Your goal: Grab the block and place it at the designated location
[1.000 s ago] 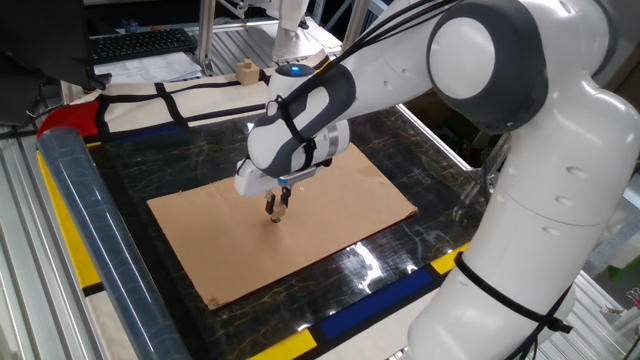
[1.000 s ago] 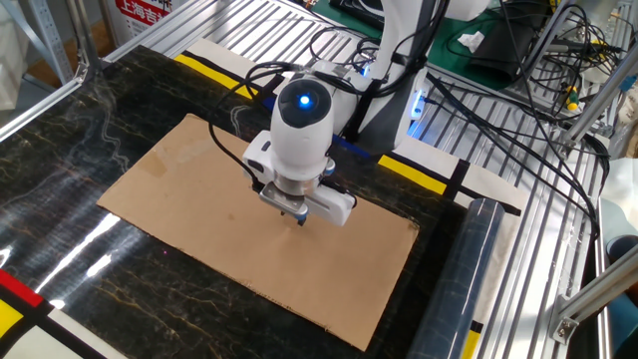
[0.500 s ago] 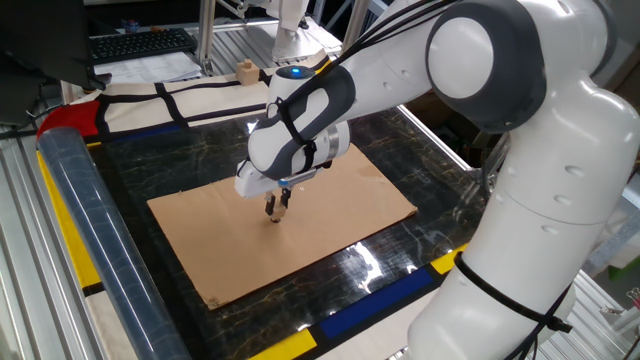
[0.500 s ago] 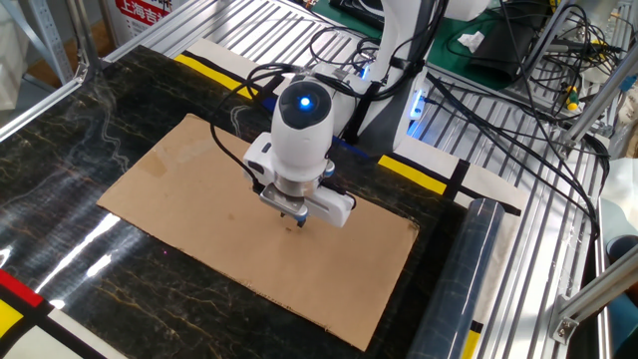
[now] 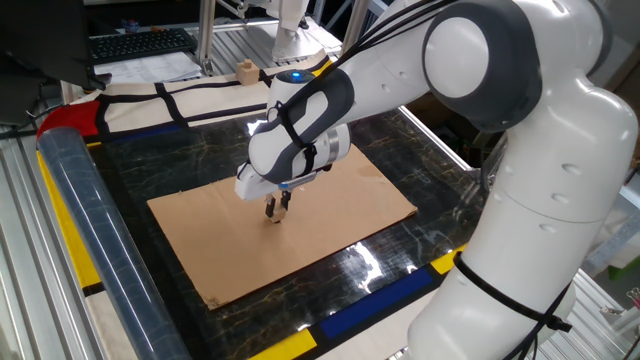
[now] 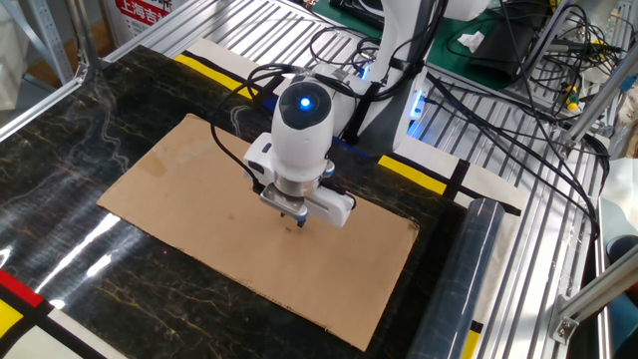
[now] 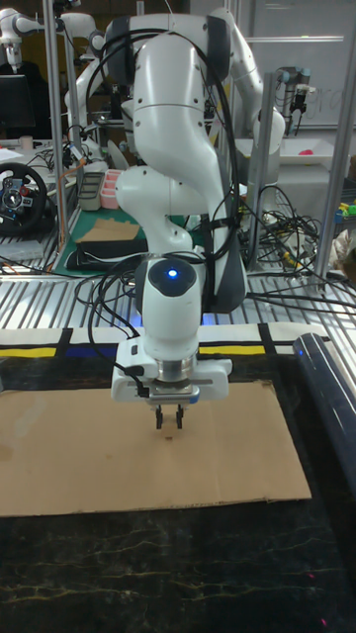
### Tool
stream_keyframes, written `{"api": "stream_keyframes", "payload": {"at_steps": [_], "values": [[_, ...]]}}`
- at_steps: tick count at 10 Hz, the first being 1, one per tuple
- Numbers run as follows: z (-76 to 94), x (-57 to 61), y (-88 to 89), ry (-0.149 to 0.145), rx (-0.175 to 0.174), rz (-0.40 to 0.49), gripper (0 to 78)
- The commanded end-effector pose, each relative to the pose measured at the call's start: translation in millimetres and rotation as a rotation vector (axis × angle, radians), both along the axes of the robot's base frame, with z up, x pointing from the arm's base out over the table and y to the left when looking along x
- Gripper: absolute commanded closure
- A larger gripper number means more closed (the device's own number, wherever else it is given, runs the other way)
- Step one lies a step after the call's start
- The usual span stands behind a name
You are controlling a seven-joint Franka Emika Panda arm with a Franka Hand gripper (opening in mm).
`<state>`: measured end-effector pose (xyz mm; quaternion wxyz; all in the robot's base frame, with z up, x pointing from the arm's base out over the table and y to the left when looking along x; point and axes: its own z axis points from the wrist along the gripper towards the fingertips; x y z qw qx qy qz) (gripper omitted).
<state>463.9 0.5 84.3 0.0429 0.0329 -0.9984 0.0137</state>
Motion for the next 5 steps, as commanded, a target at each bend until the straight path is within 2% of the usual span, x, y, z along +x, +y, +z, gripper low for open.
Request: {"api": "stream_keyframes", "payload": {"at_steps": [1, 5], "values": [[0.6, 0.9, -0.2, -0.003, 0.0, -0.001, 76.4], [-0.7, 0.8, -0.4, -0.003, 0.01, 0.0, 76.4]]}}
